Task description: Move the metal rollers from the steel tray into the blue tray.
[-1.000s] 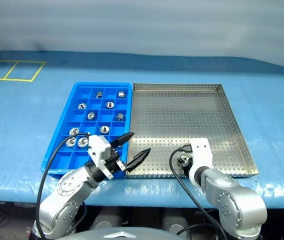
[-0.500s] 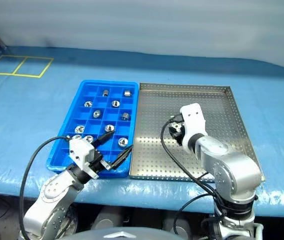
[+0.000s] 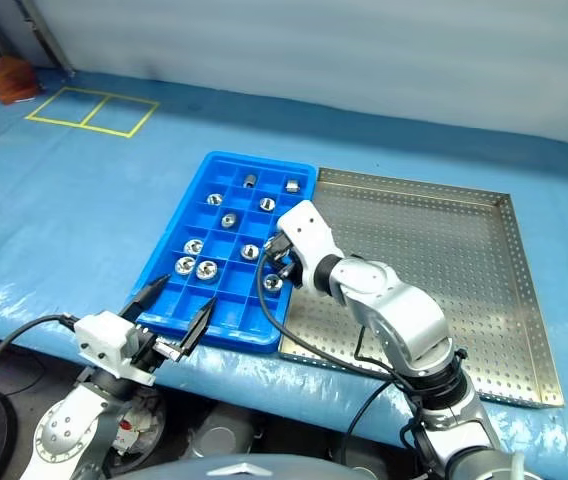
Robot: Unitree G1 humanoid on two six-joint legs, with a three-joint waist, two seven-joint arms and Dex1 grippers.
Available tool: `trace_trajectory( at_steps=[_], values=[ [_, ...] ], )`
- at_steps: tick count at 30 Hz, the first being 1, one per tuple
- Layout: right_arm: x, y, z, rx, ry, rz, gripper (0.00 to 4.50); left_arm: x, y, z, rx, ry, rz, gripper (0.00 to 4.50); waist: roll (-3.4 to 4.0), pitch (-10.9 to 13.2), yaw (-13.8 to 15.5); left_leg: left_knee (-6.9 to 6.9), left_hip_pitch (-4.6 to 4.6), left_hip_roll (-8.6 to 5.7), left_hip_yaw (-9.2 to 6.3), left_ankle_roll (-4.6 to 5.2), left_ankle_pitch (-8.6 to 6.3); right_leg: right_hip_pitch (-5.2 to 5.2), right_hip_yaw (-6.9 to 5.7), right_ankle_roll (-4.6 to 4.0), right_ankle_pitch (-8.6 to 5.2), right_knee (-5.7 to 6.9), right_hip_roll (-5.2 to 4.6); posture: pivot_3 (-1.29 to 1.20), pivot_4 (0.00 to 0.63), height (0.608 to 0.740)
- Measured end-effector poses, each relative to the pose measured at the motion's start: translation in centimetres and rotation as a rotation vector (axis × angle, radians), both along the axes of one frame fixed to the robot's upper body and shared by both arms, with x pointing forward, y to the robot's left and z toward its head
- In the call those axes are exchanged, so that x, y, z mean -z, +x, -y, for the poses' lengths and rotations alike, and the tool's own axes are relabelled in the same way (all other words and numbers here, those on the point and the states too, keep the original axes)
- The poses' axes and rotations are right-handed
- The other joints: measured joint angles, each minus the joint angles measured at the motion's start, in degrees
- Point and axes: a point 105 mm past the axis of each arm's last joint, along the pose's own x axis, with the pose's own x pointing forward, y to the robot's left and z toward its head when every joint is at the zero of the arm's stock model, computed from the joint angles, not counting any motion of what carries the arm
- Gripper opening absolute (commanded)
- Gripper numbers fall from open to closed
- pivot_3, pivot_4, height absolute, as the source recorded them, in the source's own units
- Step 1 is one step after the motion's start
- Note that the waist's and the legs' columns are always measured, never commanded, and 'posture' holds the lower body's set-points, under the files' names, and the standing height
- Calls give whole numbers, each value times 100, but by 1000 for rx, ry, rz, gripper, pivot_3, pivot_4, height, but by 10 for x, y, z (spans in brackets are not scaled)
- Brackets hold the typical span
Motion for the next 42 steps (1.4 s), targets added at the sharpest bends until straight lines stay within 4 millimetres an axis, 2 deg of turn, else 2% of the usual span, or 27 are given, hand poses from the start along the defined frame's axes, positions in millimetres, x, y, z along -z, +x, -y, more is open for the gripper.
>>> trace_trajectory(
  at_steps=[4, 13, 18, 26, 27, 32, 42],
  values=[
    [11, -9, -9, -56, 13, -42, 1692, 0, -4, -6, -26, 10, 8, 4500, -1, 0, 345, 5, -1, 2, 5, -1, 0, -5, -5, -2, -3, -2, 0, 578, 150, 740],
    [21, -19, -9, -85, 19, -93, 1692, -3, -5, -6, -14, 10, 24, 4500, -5, -3, 994, 8, -1, 1, 26, -12, -6, -23, -22, -2, -4, -10, -1, 536, 150, 740],
    [33, -31, -5, -107, -7, -145, 1692, -5, -3, 0, 25, 2, 38, 4500, -12, -7, 1191, 9, -1, -4, 26, -17, -9, -23, -29, -4, -5, -10, 3, 519, 150, 740],
    [37, -47, -8, -158, -13, -187, 1692, -6, -1, 5, 57, -3, 45, 4500, -22, -14, 1249, 10, 1, -3, 24, -19, -10, -19, -33, -8, -8, -7, 6, 519, 150, 740],
    [37, -47, -8, -159, -13, -188, 2406, -6, 0, 6, 61, -5, 45, 4500, -24, -15, 1250, 10, 1, -3, 24, -19, -10, -19, -34, -8, -8, -7, 6, 510, 150, 740],
    [36, -47, -10, -156, -1, -190, 3912, -6, 0, 7, 73, -4, 48, 4500, -27, -17, 1248, 10, 1, -3, 22, -22, -10, -18, -36, -9, -9, -6, 8, 512, 150, 740],
    [29, -38, -4, -115, 27, -161, 3912, -7, 0, 8, 79, -4, 51, 4500, -31, -20, 1248, 14, 2, -2, 20, -23, -10, -17, -39, -10, -10, -5, 9, 507, 150, 740]
  ],
)
